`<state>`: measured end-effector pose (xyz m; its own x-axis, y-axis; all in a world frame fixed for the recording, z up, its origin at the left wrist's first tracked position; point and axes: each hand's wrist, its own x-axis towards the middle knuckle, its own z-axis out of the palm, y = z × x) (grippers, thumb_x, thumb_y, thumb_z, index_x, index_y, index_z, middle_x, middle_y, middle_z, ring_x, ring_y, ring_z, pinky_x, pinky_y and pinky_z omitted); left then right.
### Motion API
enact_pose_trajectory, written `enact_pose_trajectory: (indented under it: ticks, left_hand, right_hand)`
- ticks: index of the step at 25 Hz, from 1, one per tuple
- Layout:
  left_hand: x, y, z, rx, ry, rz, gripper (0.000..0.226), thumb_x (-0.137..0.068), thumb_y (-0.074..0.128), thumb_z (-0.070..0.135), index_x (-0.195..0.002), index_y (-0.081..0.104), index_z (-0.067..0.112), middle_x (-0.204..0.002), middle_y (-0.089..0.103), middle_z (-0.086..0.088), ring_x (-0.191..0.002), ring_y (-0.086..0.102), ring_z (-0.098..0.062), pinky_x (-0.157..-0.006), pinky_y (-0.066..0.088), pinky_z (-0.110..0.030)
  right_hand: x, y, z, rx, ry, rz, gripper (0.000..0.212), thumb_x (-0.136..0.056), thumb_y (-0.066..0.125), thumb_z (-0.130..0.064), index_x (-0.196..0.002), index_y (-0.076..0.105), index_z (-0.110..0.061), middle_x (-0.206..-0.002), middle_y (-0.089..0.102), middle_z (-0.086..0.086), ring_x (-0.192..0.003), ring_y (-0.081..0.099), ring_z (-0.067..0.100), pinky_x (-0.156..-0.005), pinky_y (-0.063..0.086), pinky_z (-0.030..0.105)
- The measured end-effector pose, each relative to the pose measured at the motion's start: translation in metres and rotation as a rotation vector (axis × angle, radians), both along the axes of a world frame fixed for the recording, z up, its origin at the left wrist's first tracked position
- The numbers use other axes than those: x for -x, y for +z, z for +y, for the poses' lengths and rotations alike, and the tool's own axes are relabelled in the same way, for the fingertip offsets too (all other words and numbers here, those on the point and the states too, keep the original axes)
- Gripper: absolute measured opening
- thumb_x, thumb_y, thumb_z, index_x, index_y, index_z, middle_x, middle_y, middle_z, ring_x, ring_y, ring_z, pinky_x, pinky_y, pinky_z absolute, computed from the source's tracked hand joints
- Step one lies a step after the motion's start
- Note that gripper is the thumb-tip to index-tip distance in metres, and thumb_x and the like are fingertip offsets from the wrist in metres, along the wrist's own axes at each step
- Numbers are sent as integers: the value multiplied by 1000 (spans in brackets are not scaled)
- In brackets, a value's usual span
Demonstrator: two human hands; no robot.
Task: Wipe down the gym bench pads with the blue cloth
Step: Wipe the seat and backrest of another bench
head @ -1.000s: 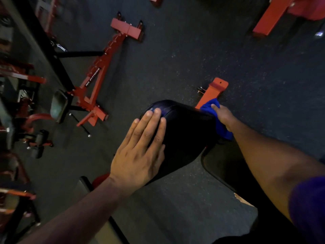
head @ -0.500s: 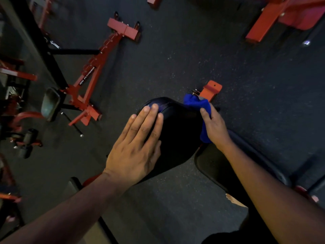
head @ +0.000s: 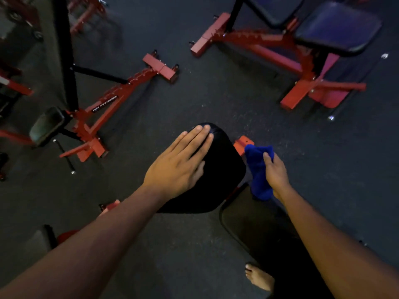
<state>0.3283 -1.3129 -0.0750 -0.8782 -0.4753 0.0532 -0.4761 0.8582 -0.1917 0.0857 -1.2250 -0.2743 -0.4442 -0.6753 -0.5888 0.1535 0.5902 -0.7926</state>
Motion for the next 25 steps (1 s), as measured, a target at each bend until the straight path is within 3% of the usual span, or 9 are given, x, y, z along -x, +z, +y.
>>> enact_pose_trajectory:
  ticks: [5, 8, 9, 11, 13, 17, 19, 22, 25]
  left_hand:
    - [-8, -8, 3, 5, 5, 28, 60, -107, 43, 32, -160, 29, 7, -168, 26, -11, -156, 22, -25, -127, 22, -43]
    - [-8, -5, 10, -19, 76, 33, 59, -109, 39, 31, -162, 23, 11, -169, 19, -7, -157, 17, -22, -128, 15, -40]
    - [-5, -4, 14, -54, 110, 50, 58, -109, 38, 28, -162, 22, 12, -170, 18, -7, -157, 16, -22, -129, 13, -39]
    - [-3, -4, 42, -107, 231, 183, 59, -102, 43, 17, -159, 31, 10, -167, 27, -10, -155, 26, -26, -127, 17, -42]
    - [0, -13, 77, -137, 401, 403, 64, -92, 54, 13, -154, 42, 7, -162, 37, -13, -150, 35, -29, -125, 20, -44]
    - [-12, -24, 126, -132, 911, 738, 71, -93, 60, 25, -158, 34, 11, -168, 23, -13, -155, 20, -29, -127, 11, -49]
    - [-21, -28, 127, -132, 1041, 667, 82, -93, 66, 30, -161, 23, 10, -170, 15, -13, -157, 10, -28, -127, 4, -46]
    - [-20, -39, 126, -90, 1025, 519, 94, -90, 69, 38, -162, 16, 7, -170, 10, -15, -158, 5, -29, -127, -4, -41]
    - [-14, -44, 124, 11, 1089, 528, 86, -94, 59, 43, -162, 20, 7, -170, 13, -13, -159, 6, -27, -128, -1, -42]
  right_hand:
    - [-26, 96, 50, 140, 67, 36, 35, -105, 42, -38, -131, 60, -23, -125, 63, -5, -111, 59, 13, -98, 48, 37]
    - [-32, 162, 67, 240, 218, 140, 26, -105, 44, -33, -120, 64, -24, -108, 66, -16, -95, 59, -6, -82, 47, 16]
    - [-30, 180, 69, 270, 261, 190, 25, -105, 45, -32, -119, 64, -23, -107, 66, -16, -96, 60, -6, -79, 46, 13]
    - [-23, 220, 69, 318, 358, 322, 29, -105, 46, -30, -122, 65, -15, -115, 68, -6, -107, 62, 9, -86, 44, 22]
    - [-13, 251, 62, 356, 433, 406, 32, -105, 46, -30, -126, 62, -12, -120, 63, -2, -114, 56, 14, -93, 39, 26]
    - [-8, 275, 41, 398, 542, 418, 20, -106, 43, -29, -116, 59, -26, -109, 61, -15, -110, 54, 7, -94, 38, 25]
    - [-16, 276, 23, 423, 569, 412, 14, -106, 43, -29, -109, 57, -30, -98, 58, -25, -100, 56, -3, -88, 39, 19]
    - [-26, 276, -14, 488, 591, 400, 11, -106, 42, -30, -101, 52, -29, -87, 54, -25, -79, 53, -23, -70, 37, 1]
    - [-32, 273, -58, 632, 693, 388, 16, -106, 41, -32, -96, 53, -35, -88, 61, -19, -80, 57, -15, -69, 40, 5]
